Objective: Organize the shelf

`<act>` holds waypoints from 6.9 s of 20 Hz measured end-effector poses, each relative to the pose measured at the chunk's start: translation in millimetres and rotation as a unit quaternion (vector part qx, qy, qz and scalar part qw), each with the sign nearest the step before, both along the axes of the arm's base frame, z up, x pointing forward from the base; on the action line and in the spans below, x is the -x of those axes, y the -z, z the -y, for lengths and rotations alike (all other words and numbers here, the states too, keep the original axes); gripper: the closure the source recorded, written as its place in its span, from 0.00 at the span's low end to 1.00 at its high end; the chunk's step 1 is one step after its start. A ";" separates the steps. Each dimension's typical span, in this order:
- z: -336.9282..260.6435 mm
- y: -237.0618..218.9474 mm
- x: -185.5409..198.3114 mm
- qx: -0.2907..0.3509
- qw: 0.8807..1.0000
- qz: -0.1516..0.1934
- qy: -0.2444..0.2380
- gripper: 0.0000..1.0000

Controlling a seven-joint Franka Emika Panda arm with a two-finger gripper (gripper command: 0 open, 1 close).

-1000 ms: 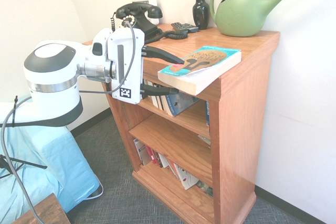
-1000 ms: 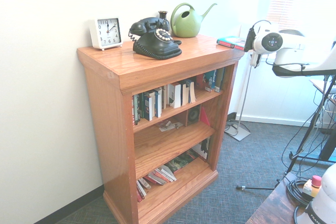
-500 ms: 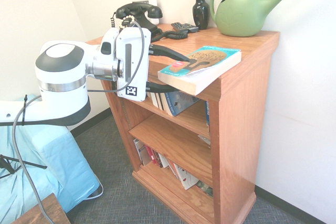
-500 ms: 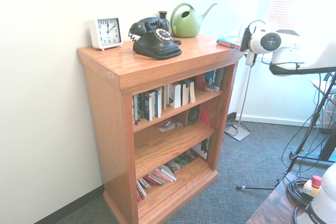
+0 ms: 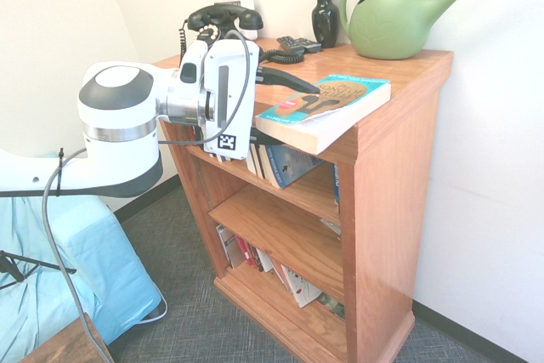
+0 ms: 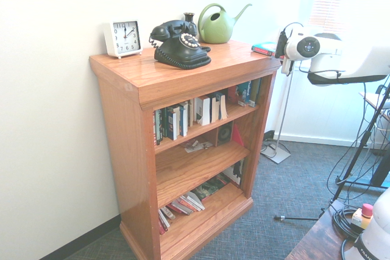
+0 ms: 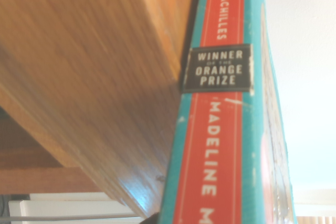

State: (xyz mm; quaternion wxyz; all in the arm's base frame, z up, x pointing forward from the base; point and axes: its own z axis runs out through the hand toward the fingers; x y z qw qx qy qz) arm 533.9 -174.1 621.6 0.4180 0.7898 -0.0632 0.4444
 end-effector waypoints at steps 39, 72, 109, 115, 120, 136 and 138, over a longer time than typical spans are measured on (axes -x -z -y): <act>-2.3 -77.4 98.6 -0.138 0.986 0.084 0.050 1.00; -79.3 148.1 125.8 -0.430 0.903 0.020 0.024 1.00; -120.7 207.4 -5.1 -0.465 0.884 0.039 0.000 1.00; -121.2 216.1 -15.3 -0.469 0.882 0.039 0.007 1.00; -123.2 231.5 -21.5 -0.467 0.883 0.037 0.010 1.00; -131.6 196.9 -58.7 -0.496 0.865 0.074 0.003 1.00; -135.7 194.3 -58.9 -0.506 0.859 0.072 0.004 1.00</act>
